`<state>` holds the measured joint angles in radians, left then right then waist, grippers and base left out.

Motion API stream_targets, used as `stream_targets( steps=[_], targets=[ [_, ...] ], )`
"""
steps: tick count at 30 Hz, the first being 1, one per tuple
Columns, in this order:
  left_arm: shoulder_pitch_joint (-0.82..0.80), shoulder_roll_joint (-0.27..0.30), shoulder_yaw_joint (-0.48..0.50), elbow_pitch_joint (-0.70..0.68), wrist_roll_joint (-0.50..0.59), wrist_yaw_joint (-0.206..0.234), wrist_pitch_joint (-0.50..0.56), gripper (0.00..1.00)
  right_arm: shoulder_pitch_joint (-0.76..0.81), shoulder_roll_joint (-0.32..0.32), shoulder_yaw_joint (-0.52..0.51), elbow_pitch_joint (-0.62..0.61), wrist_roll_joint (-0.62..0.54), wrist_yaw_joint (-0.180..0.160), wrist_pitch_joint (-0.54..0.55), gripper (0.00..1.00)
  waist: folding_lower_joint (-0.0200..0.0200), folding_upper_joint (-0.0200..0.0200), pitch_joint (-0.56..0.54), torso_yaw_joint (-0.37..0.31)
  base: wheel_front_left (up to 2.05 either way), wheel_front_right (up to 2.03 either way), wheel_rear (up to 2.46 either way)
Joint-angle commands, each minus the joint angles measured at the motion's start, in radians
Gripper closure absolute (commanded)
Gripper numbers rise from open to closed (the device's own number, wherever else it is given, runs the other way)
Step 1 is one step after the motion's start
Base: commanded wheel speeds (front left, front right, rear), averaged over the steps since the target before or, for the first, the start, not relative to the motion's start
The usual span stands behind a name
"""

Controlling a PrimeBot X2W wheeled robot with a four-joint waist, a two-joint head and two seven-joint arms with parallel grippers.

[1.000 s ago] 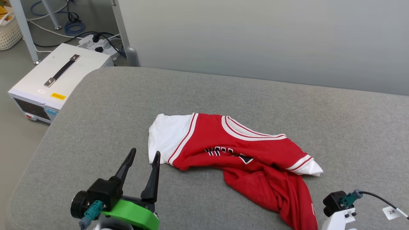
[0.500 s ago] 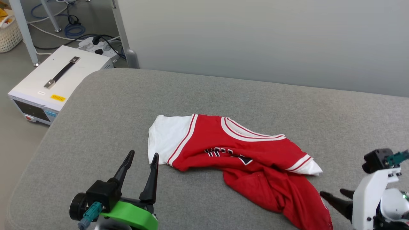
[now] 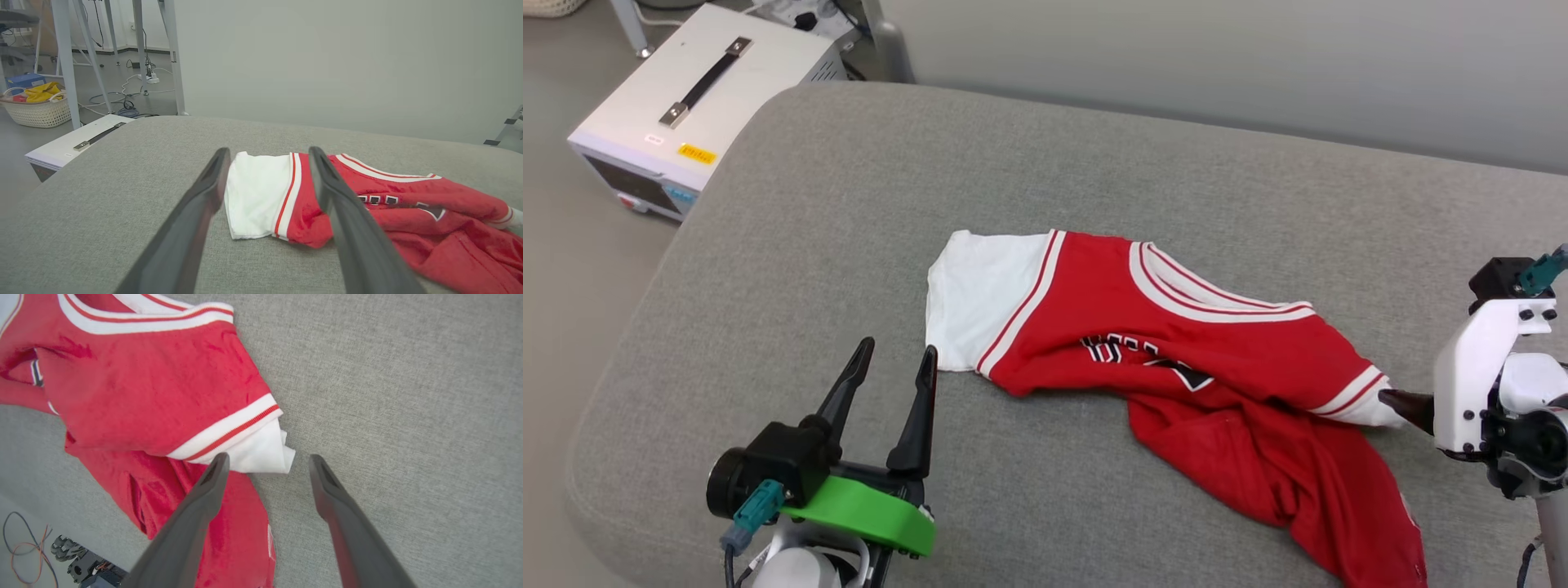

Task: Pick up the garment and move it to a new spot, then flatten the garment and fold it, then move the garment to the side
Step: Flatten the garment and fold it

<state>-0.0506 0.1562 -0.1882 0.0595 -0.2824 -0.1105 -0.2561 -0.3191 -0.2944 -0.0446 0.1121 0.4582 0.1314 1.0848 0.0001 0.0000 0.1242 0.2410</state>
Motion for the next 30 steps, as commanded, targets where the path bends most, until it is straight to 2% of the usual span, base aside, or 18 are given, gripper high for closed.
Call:
stream_targets(
  steps=[1,7,8,9,10,15,20,25,30],
  targets=[
    [-0.02,-0.007,0.002,0.003,0.007,-0.005,-0.006,0.0,-0.02,-0.005,0.004,0.029,-0.013,-0.001,-0.011,0.0,-0.0001,0.0,0.057,0.055,0.0,0.0,0.0],
    [-0.033,-0.019,0.009,0.008,0.014,-0.013,-0.006,0.0,-0.04,-0.014,0.037,0.172,-0.027,-0.001,-0.075,0.0,-0.0001,0.0,0.079,0.083,0.0,0.0,0.0],
    [-0.033,-0.02,0.011,0.008,0.015,-0.013,-0.006,0.0,-0.037,-0.021,0.047,0.184,-0.03,-0.001,-0.081,0.27,-0.0001,0.0,0.079,0.083,0.0,0.0,0.0],
    [-0.034,-0.02,0.013,0.008,0.015,-0.014,-0.006,0.0,-0.035,-0.026,0.054,0.192,-0.029,-0.001,-0.088,0.61,-0.0001,0.0,0.079,0.083,0.0,0.0,0.0],
    [-0.034,-0.021,0.014,0.01,0.017,-0.014,-0.006,0.0,-0.035,-0.031,0.061,0.199,-0.025,-0.001,-0.101,1.0,-0.0001,0.0,0.078,0.081,0.0,0.0,0.0],
    [-0.031,-0.024,0.015,0.021,0.023,-0.016,-0.006,0.0,-0.034,-0.059,0.091,0.219,-0.002,-0.001,-0.177,1.0,-0.0001,0.0,0.053,0.065,0.0,0.0,0.0],
    [-0.015,-0.026,0.011,0.035,0.028,-0.017,-0.006,0.0,-0.01,-0.087,0.117,0.188,0.032,-0.001,-0.247,1.0,-0.0001,0.0,-0.004,0.042,0.0,0.0,0.0],
    [0.014,-0.023,0.013,0.039,0.03,-0.018,-0.006,0.0,0.045,-0.121,0.119,0.101,0.061,-0.001,-0.247,1.0,-0.0001,0.0,-0.06,0.017,0.0,0.0,0.0],
    [0.033,-0.024,0.013,0.031,0.032,-0.018,-0.006,0.0,0.107,-0.18,0.065,-0.025,0.056,-0.001,-0.204,1.0,-0.0001,0.0,-0.076,0.005,0.0,0.0,0.0]
  ],
)
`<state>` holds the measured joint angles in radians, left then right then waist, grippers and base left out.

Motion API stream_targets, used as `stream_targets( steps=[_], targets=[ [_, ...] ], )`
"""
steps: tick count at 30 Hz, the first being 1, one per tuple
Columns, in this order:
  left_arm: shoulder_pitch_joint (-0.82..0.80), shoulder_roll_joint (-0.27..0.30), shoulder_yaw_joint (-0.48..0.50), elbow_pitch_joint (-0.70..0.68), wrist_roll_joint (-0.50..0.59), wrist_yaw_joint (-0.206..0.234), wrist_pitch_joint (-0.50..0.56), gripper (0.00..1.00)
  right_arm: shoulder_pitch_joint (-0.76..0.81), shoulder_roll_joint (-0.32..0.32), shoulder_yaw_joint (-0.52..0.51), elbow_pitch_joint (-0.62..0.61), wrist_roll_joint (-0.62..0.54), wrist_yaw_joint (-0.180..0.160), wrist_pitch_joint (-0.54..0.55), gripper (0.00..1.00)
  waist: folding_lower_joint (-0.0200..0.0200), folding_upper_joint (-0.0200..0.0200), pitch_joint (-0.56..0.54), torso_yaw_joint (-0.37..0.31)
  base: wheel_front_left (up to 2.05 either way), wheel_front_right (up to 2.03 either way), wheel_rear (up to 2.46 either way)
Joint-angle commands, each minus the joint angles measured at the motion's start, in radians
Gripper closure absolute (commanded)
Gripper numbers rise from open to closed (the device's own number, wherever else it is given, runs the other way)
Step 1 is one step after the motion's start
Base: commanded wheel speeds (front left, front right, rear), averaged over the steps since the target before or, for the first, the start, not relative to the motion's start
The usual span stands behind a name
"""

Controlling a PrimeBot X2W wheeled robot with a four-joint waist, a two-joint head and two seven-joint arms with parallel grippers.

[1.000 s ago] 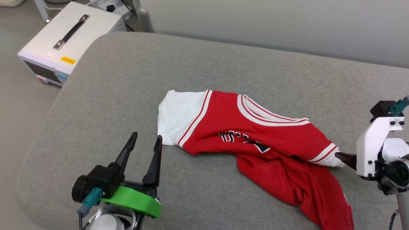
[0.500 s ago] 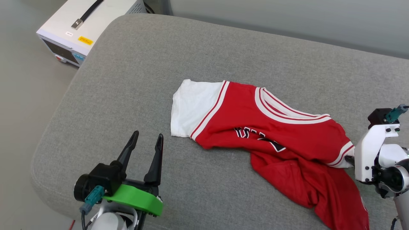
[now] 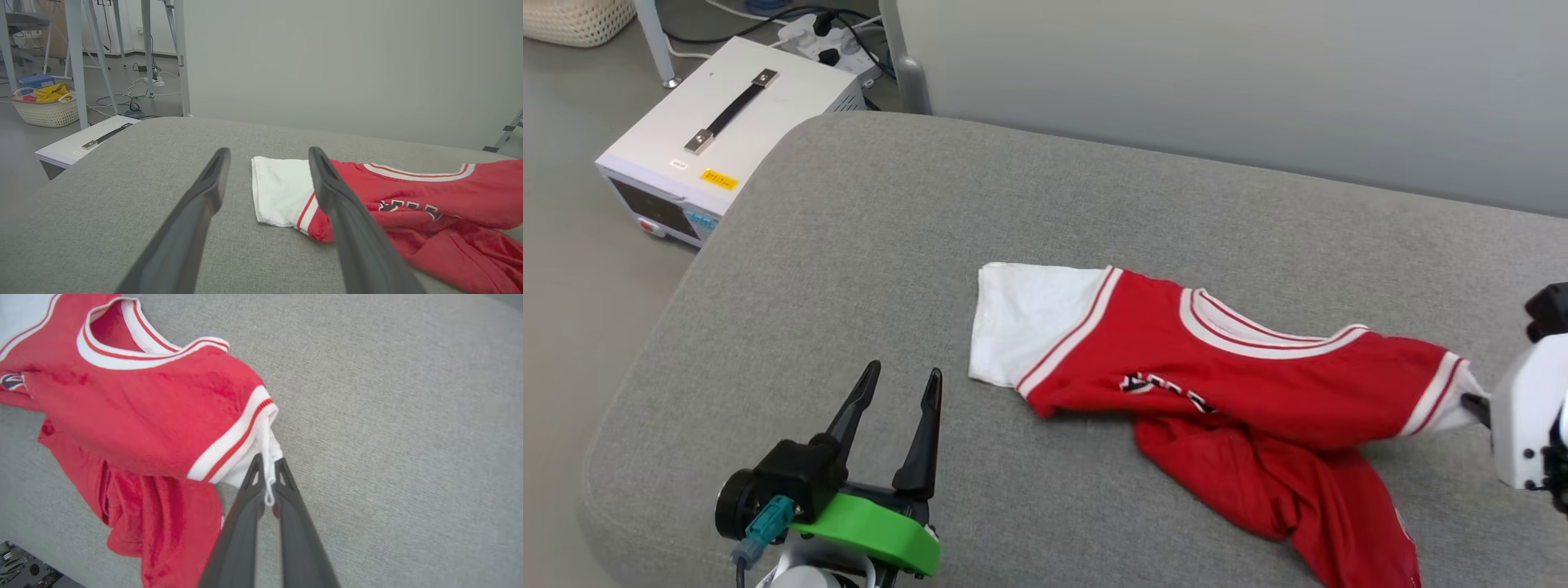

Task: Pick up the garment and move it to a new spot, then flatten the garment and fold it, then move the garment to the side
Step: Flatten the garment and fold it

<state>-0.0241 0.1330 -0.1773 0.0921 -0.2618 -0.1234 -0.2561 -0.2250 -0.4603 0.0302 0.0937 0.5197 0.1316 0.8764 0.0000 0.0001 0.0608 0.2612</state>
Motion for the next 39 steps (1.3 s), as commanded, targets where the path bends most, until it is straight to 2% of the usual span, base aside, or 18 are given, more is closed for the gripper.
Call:
stream_targets(
  steps=[1,6,10,14,18,23,24,25,27,31,39],
  targets=[
    [0.007,-0.001,0.003,-0.005,0.011,-0.006,-0.006,0.0,0.022,-0.028,-0.022,-0.029,-0.013,-0.001,0.014,1.0,0.0,-0.0001,-0.01,-0.016,0.0,0.0,0.0],
    [-0.002,-0.004,0.004,-0.022,0.009,-0.006,-0.006,0.0,0.028,-0.078,-0.098,-0.09,-0.064,-0.001,0.076,1.0,0.0,-0.0001,0.042,-0.017,0.0,0.0,0.0],
    [-0.027,-0.005,0.0,-0.025,0.008,-0.006,-0.006,0.0,-0.028,-0.108,-0.123,-0.039,-0.124,-0.001,0.103,1.0,0.0,-0.0001,0.1,-0.004,0.0,0.0,0.0],
    [-0.059,-0.005,-0.005,-0.027,0.006,-0.007,-0.006,0.0,-0.127,-0.149,-0.102,0.066,-0.217,-0.001,0.086,1.0,0.0,-0.0001,0.159,0.016,0.0,0.0,0.0],
    [-0.087,-0.008,-0.015,-0.025,0.003,-0.007,-0.006,0.0,-0.224,-0.151,-0.094,0.209,-0.287,-0.001,0.053,1.0,0.0,-0.0001,0.202,0.044,0.0,0.0,0.0],
    [-0.109,-0.01,-0.022,-0.024,-0.003,-0.007,-0.006,0.0,-0.307,-0.133,-0.106,0.373,-0.346,-0.001,-0.061,1.0,0.0,-0.0001,0.232,0.07,0.0,0.0,0.0],
    [-0.111,-0.009,-0.022,-0.023,-0.003,-0.007,-0.006,0.0,-0.317,-0.13,-0.103,0.394,-0.355,-0.001,-0.086,0.78,0.0,-0.0001,0.234,0.071,0.0,0.0,0.0],
    [-0.112,-0.009,-0.021,-0.022,-0.004,-0.007,-0.006,0.0,-0.331,-0.126,-0.102,0.419,-0.367,-0.001,-0.12,0.0,0.0,-0.0001,0.234,0.072,0.0,0.0,0.0],
    [-0.112,-0.008,-0.016,-0.015,-0.003,-0.007,-0.006,0.0,-0.366,-0.106,-0.084,0.497,-0.399,-0.001,-0.213,0.0,0.0,-0.0001,0.22,0.063,0.0,0.0,0.0],
    [-0.11,-0.007,-0.017,-0.01,-0.002,-0.007,-0.006,0.0,-0.384,-0.094,-0.063,0.546,-0.402,-0.001,-0.301,0.0,0.0,-0.0001,0.184,0.042,0.0,0.0,0.0],
    [-0.083,-0.003,-0.01,0.0,-0.008,-0.007,-0.006,0.0,-0.387,-0.071,0.0,0.524,-0.338,-0.001,-0.494,0.0,0.0,-0.0001,0.08,-0.023,0.0,0.0,0.0]
  ],
)
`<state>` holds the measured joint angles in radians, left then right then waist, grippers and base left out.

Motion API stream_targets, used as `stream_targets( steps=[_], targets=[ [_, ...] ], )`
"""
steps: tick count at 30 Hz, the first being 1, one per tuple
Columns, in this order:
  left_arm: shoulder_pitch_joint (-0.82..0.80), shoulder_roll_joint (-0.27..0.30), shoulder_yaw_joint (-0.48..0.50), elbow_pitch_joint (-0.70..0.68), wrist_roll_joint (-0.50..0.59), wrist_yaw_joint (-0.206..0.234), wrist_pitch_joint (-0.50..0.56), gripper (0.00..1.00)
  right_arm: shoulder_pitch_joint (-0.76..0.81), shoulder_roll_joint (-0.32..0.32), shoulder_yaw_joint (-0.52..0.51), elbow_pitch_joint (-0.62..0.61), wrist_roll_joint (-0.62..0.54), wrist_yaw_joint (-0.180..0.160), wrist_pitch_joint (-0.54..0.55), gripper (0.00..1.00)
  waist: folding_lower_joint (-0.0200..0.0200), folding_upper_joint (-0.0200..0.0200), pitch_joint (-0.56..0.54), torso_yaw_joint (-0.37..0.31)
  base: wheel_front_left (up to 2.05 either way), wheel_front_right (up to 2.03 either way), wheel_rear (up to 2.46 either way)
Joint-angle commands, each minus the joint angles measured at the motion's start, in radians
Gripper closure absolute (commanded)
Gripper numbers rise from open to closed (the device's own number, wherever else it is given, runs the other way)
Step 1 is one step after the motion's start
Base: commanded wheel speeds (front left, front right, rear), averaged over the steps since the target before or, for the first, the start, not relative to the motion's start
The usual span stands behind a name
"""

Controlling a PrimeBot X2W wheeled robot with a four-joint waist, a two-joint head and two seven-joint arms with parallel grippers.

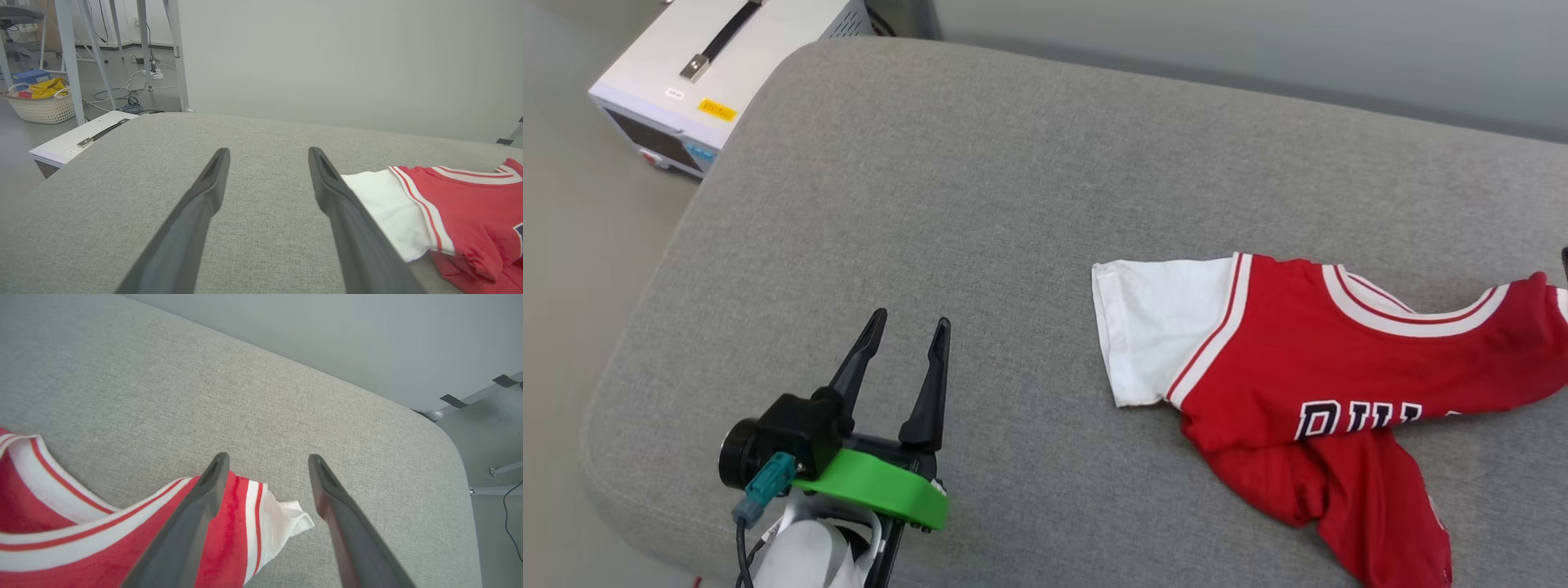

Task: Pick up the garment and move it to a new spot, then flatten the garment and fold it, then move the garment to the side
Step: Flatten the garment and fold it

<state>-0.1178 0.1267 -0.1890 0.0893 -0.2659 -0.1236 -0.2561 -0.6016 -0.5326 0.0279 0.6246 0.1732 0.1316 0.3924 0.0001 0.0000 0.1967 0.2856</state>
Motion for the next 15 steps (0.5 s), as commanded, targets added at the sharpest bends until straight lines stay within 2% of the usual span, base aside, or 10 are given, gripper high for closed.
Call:
stream_targets(
  steps=[1,6,10,15],
  targets=[
    [0.016,0.003,0.003,0.004,-0.005,-0.007,-0.006,0.0,-0.005,0.008,0.006,-0.02,0.026,-0.001,-0.034,0.0,-0.0001,0.0,-0.072,-0.059,0.0,0.0,0.0],
    [0.044,0.0,0.007,0.009,-0.014,-0.007,-0.006,0.0,0.059,0.038,0.016,-0.115,0.111,-0.001,-0.137,0.0,-0.0001,0.0,-0.139,-0.106,0.0,0.0,0.0],
    [0.063,-0.006,0.011,0.014,-0.031,-0.007,-0.006,0.0,0.16,0.074,0.017,-0.239,0.176,-0.001,-0.211,0.0,-0.0001,0.0,-0.175,-0.145,0.0,0.0,0.0],
    [0.081,-0.015,0.005,0.028,-0.054,-0.007,-0.006,0.0,0.328,0.145,-0.039,-0.399,0.215,-0.001,-0.299,0.0,-0.0001,0.0,-0.201,-0.183,0.0,0.0,0.0]
  ],
)
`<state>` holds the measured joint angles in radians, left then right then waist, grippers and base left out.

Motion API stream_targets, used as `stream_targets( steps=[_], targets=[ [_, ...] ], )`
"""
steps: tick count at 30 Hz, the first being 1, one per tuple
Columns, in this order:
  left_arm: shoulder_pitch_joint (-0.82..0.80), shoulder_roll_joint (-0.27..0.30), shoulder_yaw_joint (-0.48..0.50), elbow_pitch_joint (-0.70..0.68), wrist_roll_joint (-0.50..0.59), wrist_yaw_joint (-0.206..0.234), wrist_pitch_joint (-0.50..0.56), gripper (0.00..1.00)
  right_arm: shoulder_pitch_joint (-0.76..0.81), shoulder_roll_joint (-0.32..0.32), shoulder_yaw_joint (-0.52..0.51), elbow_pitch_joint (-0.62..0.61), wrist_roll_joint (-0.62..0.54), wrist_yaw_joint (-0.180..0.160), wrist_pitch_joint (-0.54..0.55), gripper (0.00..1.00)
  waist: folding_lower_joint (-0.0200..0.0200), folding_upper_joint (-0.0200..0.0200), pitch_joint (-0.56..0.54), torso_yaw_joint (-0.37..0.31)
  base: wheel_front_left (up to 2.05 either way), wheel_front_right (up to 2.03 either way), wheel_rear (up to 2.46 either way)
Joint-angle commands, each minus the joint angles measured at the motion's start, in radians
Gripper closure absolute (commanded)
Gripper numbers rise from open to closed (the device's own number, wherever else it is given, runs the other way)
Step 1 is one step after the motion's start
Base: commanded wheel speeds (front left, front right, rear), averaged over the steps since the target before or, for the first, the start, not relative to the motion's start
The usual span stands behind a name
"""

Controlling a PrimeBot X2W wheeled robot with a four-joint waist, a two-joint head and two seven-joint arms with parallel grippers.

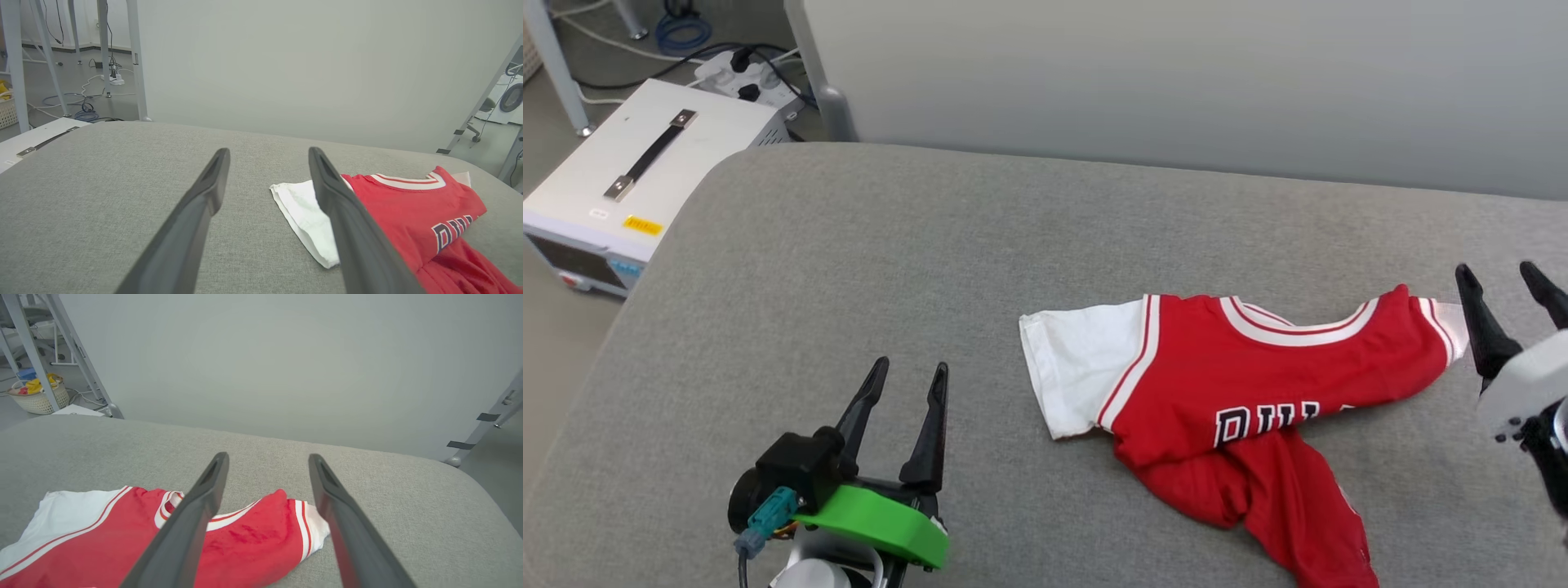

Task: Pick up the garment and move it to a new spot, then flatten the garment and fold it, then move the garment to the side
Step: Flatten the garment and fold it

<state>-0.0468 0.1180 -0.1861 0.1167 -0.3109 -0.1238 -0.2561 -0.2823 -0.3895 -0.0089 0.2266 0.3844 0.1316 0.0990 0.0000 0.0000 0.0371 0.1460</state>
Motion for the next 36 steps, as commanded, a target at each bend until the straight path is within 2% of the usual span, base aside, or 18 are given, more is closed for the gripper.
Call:
stream_targets(
  steps=[1,10,14,17,19,24,31,36],
  targets=[
    [0.013,-0.008,0.001,0.003,-0.011,-0.007,-0.006,0.0,0.038,0.019,-0.019,-0.026,0.006,-0.001,-0.021,0.0,0.0,0.0,-0.044,-0.049,0.0,0.0,0.0],
    [0.043,-0.018,-0.002,0.031,-0.034,-0.007,-0.006,0.0,0.285,0.2,-0.137,-0.23,-0.02,-0.001,-0.122,0.0,0.0,0.0,-0.048,-0.092,0.0,0.0,0.0],
    [0.033,-0.01,0.002,0.048,-0.036,-0.007,-0.002,0.0,0.312,0.233,-0.146,-0.286,-0.036,-0.001,-0.124,0.0,0.0,0.0,-0.02,-0.122,0.0,0.0,0.0],
    [-0.009,0.012,-0.04,0.057,-0.071,-0.007,0.049,0.0,0.312,0.244,-0.154,-0.318,-0.048,-0.001,-0.114,0.0,0.0,0.0,0.009,-0.144,0.0,0.0,0.0],
    [-0.068,0.044,-0.061,0.057,-0.112,-0.007,0.112,0.0,0.303,0.25,-0.164,-0.338,-0.054,-0.001,-0.106,0.0,0.0,0.0,0.039,-0.159,0.0,0.0,0.0],
    [-0.27,0.148,-0.127,0.084,-0.181,-0.007,0.353,0.0,0.276,0.256,-0.156,-0.366,-0.075,-0.001,-0.091,0.0,0.0,0.0,0.104,-0.207,0.0,0.0,0.0],
    [-0.53,0.23,-0.201,0.198,-0.343,-0.007,0.725,0.0,0.228,0.264,-0.13,-0.373,-0.099,-0.001,-0.098,0.0,0.0,0.0,0.185,-0.284,0.0,0.0,0.0],
    [-0.62,0.284,-0.244,0.296,-0.388,-0.007,0.895,0.0,0.218,0.28,-0.114,-0.357,-0.108,-0.001,-0.119,0.0,0.0,0.0,0.221,-0.33,0.0,0.0,0.0]
  ],
)
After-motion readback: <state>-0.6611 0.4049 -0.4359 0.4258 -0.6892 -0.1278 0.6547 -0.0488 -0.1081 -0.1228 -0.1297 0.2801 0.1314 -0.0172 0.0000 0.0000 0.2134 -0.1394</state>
